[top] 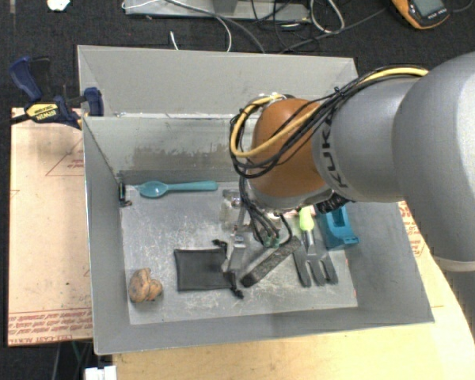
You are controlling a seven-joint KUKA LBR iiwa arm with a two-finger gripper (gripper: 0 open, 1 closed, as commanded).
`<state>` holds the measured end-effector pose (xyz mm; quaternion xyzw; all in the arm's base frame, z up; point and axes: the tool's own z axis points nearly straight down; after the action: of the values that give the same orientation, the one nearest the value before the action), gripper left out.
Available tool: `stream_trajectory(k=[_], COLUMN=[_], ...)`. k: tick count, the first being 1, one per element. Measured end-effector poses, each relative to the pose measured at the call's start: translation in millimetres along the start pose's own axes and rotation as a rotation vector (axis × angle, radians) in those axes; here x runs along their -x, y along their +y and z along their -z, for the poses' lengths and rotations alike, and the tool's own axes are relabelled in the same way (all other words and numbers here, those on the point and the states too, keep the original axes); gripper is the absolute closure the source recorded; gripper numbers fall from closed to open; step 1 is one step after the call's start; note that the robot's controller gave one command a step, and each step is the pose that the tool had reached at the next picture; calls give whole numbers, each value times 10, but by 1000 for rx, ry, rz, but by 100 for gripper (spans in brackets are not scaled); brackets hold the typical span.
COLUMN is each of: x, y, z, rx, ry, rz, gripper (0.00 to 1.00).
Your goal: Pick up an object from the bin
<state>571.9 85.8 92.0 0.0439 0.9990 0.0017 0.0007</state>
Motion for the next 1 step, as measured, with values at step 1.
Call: stream_trajectory(k=[1], x=[-69], y=[-326], z=[-207], rx=[6], ry=[-5], rz=[-55], gripper=[100])
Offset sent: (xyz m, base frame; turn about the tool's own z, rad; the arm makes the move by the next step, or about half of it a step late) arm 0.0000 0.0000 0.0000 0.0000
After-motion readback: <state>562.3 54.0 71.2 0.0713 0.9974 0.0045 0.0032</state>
